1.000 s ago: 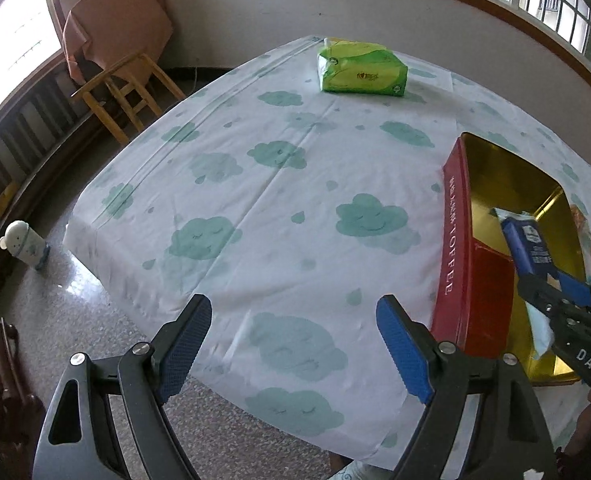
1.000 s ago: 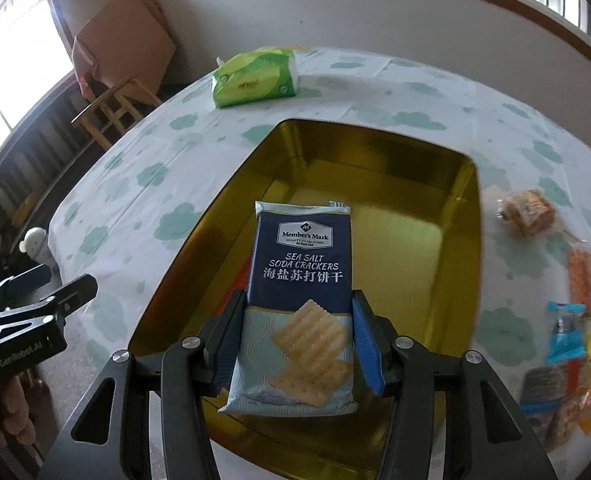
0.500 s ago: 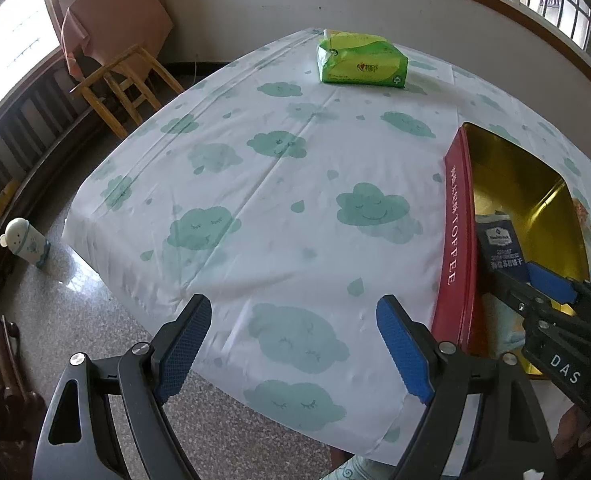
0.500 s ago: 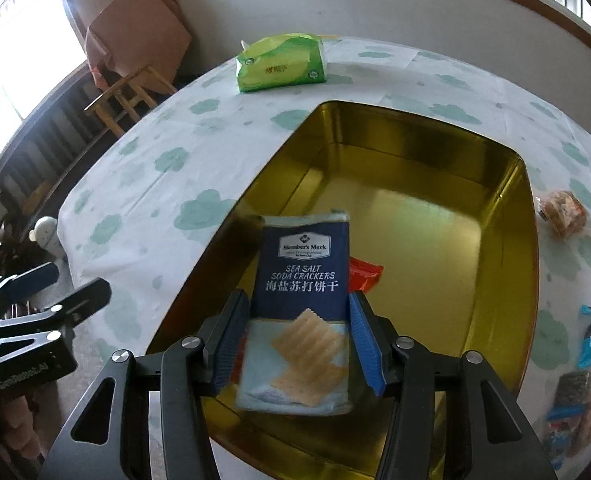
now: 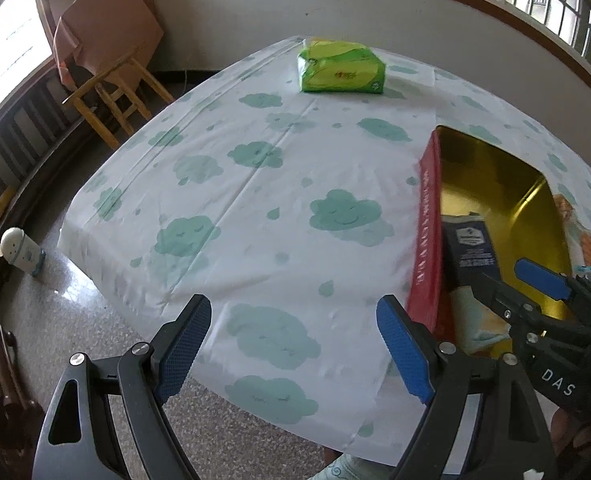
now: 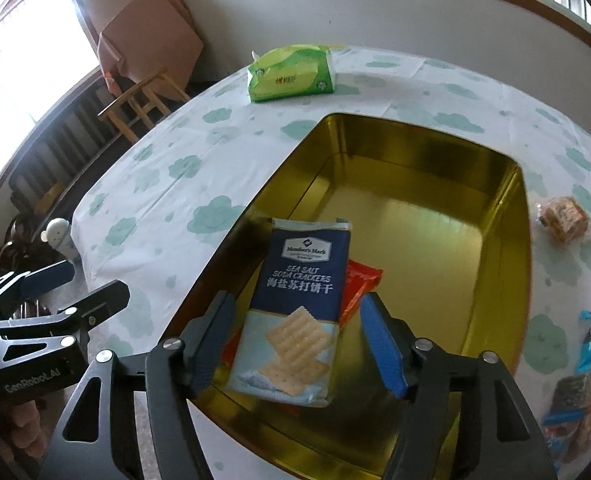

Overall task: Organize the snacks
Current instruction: 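Carry the crackers pack over the tin and release it with the right gripper, then move both tools back over the remaining snacks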

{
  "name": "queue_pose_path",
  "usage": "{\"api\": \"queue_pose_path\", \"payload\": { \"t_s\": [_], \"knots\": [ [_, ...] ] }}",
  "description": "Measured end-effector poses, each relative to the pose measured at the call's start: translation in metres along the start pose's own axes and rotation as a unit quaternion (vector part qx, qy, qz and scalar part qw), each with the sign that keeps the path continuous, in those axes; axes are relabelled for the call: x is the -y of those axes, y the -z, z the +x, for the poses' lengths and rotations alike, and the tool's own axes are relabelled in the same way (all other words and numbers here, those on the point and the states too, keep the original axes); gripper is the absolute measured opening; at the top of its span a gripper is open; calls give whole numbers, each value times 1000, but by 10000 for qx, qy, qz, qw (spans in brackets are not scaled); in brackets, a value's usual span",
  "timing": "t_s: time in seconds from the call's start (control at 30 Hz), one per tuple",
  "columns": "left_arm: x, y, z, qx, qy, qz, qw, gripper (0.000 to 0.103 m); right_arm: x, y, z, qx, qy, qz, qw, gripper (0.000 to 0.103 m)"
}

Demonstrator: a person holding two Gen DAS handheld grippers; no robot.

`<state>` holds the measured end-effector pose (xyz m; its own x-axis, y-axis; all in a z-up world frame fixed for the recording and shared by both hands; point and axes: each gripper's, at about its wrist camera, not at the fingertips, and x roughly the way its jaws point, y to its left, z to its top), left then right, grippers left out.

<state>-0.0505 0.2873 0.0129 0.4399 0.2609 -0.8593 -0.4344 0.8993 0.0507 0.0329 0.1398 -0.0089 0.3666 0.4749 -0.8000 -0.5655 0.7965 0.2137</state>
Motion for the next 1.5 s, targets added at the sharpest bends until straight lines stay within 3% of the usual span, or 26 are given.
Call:
{"api": "queue_pose_path", "payload": {
  "t_s": [0.37, 0.5, 0.63, 0.83, 0.97, 1.5],
  "knots": [
    [56, -4, -23, 252, 391, 510, 9976, 83, 41, 14, -62, 537, 255, 90, 9982, 67],
    [85, -1, -29, 265, 625, 824, 9943, 84, 73, 28, -92, 710, 557, 215, 9957, 67],
    [114, 4, -36, 350, 825, 1170, 9891, 84, 118, 50, -123, 802, 1125, 372, 9897, 67],
    [153, 12, -40, 373, 1073, 1543, 9815, 84, 165, 73, -145, 779, 1466, 743, 9833, 67],
    [181, 16, -39, 347, 1233, 1762, 9760, 84, 197, 91, -148, 643, 1614, 977, 9799, 67],
    [264, 25, -21, 240, 1725, 2631, 9489, 84, 218, 108, -115, 392, 1490, 1226, 9804, 66]
  ]
}}
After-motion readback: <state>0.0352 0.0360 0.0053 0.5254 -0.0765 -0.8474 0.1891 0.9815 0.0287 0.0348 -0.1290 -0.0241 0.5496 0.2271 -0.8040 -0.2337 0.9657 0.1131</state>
